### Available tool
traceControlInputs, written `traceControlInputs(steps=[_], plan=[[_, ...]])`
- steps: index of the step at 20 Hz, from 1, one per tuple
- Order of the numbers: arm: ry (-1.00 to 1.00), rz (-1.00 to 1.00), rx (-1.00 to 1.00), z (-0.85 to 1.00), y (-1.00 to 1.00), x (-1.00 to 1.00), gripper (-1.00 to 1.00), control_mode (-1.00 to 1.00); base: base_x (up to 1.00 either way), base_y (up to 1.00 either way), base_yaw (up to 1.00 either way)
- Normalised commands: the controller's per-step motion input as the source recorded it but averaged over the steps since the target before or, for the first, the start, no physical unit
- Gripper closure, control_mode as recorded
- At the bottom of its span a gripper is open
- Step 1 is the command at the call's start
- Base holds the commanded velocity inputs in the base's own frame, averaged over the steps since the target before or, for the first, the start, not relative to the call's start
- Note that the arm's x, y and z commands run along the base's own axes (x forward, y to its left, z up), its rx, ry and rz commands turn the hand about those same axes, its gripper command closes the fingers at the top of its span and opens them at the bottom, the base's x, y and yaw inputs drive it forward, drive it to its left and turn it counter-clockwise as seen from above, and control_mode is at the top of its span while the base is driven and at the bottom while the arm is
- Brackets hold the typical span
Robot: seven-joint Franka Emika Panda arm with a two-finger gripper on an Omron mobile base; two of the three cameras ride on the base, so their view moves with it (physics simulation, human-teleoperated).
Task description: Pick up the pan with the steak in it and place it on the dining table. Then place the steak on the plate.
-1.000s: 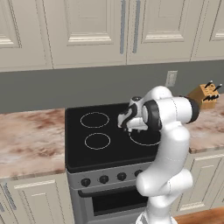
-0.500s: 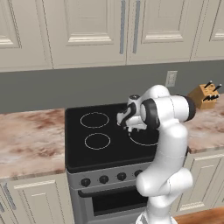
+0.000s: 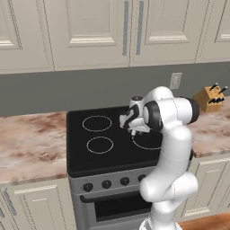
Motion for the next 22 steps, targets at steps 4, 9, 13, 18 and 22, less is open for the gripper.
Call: traceControlInputs(steps=[4, 9, 13, 18, 22], plan=[[-0.03, -0.03, 0.0, 0.09, 0.03, 0.0, 1.0, -1.0, 0.0, 0.0, 0.0], [-0.06, -0.01, 0.0, 0.49, 0.1, 0.0, 1.0, -1.0, 0.0, 0.0, 0.0], [-0.04, 0.0, 0.0, 0.72, 0.11, -0.11, 1.0, -1.0, 0.0, 0.0, 0.0], [0.0, 0.03, 0.0, 0.76, 0.08, -0.53, 1.0, -1.0, 0.0, 0.0, 0.0], [0.08, 0.04, 0.0, 0.76, 0.0, -0.65, 1.0, -1.0, 0.0, 0.0, 0.0]])
